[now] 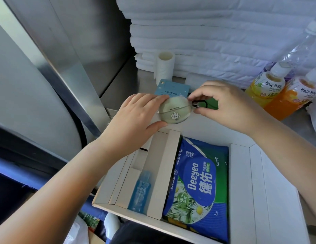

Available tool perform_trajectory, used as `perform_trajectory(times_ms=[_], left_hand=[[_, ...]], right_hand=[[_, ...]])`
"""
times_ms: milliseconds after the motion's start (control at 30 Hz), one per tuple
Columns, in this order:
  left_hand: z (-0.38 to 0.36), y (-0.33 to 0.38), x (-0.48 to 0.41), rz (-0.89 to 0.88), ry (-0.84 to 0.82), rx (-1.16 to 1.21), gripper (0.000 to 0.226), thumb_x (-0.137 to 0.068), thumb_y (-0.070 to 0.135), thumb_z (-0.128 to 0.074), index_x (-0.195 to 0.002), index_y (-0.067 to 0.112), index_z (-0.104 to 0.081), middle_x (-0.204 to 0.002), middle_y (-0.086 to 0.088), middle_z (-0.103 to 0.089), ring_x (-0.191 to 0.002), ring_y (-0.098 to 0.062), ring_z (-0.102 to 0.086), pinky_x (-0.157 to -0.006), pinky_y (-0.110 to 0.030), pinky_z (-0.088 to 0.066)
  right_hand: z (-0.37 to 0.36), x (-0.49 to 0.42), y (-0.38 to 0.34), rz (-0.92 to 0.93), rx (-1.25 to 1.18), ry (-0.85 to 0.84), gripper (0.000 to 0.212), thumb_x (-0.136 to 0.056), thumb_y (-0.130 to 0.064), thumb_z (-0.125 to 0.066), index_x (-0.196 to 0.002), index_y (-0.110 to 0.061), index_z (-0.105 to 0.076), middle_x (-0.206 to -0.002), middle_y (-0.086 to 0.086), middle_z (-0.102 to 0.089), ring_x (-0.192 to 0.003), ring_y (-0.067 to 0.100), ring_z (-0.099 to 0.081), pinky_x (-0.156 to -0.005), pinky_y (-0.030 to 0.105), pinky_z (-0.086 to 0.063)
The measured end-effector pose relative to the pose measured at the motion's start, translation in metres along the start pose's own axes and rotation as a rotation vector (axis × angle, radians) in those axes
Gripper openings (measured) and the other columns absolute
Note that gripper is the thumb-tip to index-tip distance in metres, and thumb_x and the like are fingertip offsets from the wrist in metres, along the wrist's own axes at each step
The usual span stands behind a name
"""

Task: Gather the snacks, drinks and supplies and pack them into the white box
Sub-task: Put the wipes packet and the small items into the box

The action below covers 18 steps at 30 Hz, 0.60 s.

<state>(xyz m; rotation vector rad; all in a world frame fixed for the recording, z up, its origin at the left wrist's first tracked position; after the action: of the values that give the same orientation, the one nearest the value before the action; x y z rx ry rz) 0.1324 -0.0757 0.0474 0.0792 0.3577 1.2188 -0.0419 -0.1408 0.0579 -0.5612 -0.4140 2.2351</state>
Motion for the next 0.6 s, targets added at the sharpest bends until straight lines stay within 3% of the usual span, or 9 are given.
perform_trajectory(times_ms=[133, 267, 367, 467, 600], left_hand=[[0.004, 0.002, 0.005, -0.006, 0.007, -0.018, 0.058, -0.084, 0.036, -0.063, -0.134, 0.011, -0.047, -0.126, -0.008, -0.057, -0.116, -0.027, -0.049, -0.102, -0.036, -0.033], [0.012, 0.006, 0.017, -0.014, 0.043, -0.094, 0.055, -0.076, 0.043, -0.07, -0.119, 0.01, -0.06, -0.11, -0.007, -0.066, -0.1, -0.028, -0.058, -0.093, -0.037, -0.041], [0.016, 0.01, 0.027, -0.006, 0.031, -0.162, 0.052, -0.065, 0.047, -0.073, -0.105, 0.013, -0.067, -0.093, -0.002, -0.07, -0.089, -0.026, -0.062, -0.085, -0.035, -0.044], [0.01, 0.012, 0.034, -0.02, -0.08, -0.294, 0.046, -0.064, 0.053, -0.066, -0.093, 0.017, -0.066, -0.081, 0.002, -0.068, -0.082, -0.023, -0.062, -0.082, -0.034, -0.043], [-0.008, 0.02, 0.046, -0.094, -0.235, -0.532, 0.04, -0.063, 0.048, -0.071, -0.078, 0.015, -0.055, -0.068, -0.002, -0.061, -0.069, -0.025, -0.058, -0.081, -0.037, -0.041]], right_hand=[[0.002, 0.002, -0.001, -0.025, -0.047, 0.004, 0.023, -0.08, -0.011, -0.073, -0.1, -0.022, -0.071, -0.086, -0.021, -0.055, -0.083, -0.009, -0.053, -0.072, 0.004, -0.037], [0.0, 0.004, -0.011, 0.025, -0.074, -0.01, 0.022, -0.081, -0.011, -0.072, -0.101, -0.021, -0.074, -0.087, -0.011, -0.063, -0.078, -0.012, -0.054, -0.066, 0.004, -0.037], [-0.008, 0.005, -0.025, 0.149, 0.052, -0.043, 0.019, -0.082, -0.012, -0.072, -0.1, -0.019, -0.074, -0.094, -0.003, -0.067, -0.089, 0.003, -0.058, -0.075, 0.022, -0.046], [-0.027, 0.008, -0.038, 0.281, 0.13, -0.182, 0.019, -0.085, -0.01, -0.068, -0.102, -0.016, -0.073, -0.097, 0.0, -0.069, -0.092, 0.017, -0.062, -0.079, 0.028, -0.047], [-0.061, 0.01, -0.045, 0.408, 0.219, -0.392, 0.025, -0.092, -0.009, -0.053, -0.111, -0.017, -0.068, -0.107, -0.001, -0.066, -0.102, 0.017, -0.059, -0.086, 0.025, -0.04]])
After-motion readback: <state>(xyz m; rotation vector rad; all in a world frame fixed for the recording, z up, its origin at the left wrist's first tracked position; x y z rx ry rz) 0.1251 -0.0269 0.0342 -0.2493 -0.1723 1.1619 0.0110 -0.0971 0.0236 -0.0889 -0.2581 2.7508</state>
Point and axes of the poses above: each hand's wrist, its own x-axis away from the middle knuckle, its own z-axis out of the back of the hand, y = z × x, the point moved 6 cm from there along -x, towards the middle knuckle
